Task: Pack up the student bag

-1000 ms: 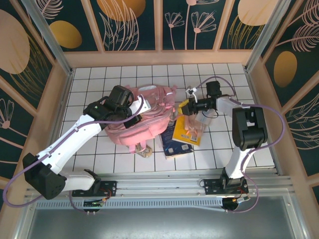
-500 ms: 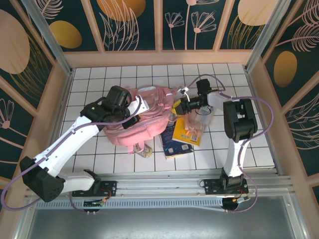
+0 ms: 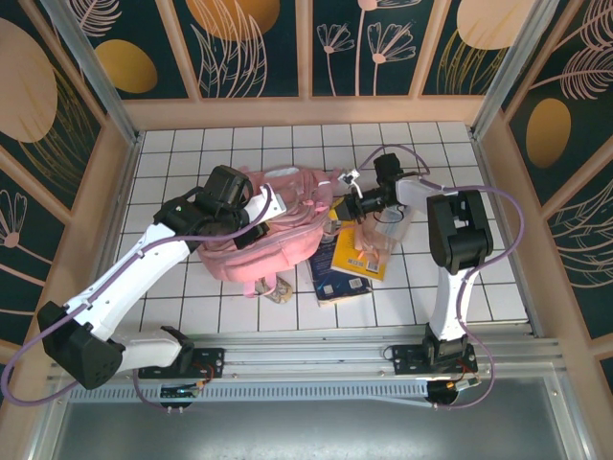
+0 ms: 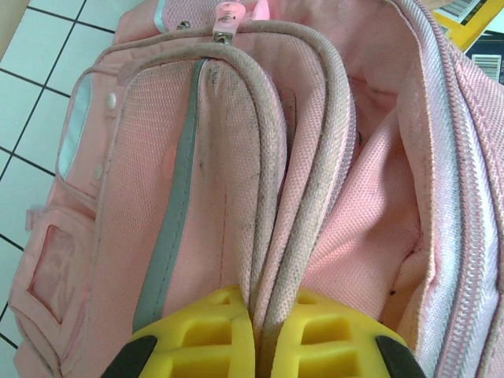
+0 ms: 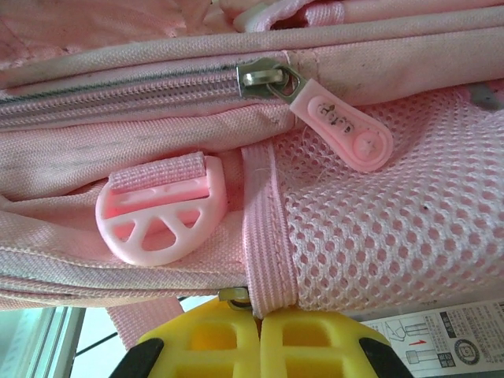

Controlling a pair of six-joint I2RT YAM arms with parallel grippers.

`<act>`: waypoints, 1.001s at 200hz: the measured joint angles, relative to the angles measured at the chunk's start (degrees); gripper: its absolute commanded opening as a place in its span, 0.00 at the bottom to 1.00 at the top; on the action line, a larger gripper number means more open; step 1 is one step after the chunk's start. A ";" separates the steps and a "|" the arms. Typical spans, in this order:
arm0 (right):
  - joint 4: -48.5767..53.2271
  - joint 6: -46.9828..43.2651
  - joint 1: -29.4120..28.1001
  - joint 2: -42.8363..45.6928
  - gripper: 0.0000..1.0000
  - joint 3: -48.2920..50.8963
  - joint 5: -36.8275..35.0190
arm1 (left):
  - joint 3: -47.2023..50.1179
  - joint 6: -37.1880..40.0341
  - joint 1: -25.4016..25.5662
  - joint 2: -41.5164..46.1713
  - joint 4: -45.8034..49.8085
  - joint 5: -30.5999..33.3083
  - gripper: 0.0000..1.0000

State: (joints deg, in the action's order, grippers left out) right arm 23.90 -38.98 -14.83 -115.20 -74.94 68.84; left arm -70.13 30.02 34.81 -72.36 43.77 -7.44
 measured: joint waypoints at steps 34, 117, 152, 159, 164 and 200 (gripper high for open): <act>1.42 0.15 -0.28 2.75 0.00 1.51 -4.11 | -1.38 -0.09 0.02 -1.07 0.72 0.15 0.00; 13.90 2.01 -4.96 11.04 0.00 -2.93 -22.58 | -2.58 -0.26 6.97 -4.76 -0.04 6.27 0.00; 19.65 1.86 -5.62 14.12 0.00 -3.91 -23.82 | -1.86 -1.20 7.61 -5.49 -3.10 10.95 0.00; 20.37 1.90 -6.29 15.23 0.00 -3.76 -24.37 | -1.86 -1.66 7.58 -5.84 -4.04 12.55 0.00; 20.79 1.99 -6.80 16.04 0.00 -3.65 -24.87 | -1.86 -1.95 7.58 -6.10 -4.50 13.77 0.00; 24.76 3.63 -9.42 21.44 0.00 -3.17 -28.39 | -1.88 -3.96 8.07 -8.79 -8.50 23.65 0.00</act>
State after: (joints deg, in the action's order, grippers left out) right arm 48.66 -35.35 -24.25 -93.76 -78.11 40.45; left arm -72.01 26.06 42.87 -81.14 35.27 16.21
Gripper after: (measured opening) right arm 0.061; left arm 0.065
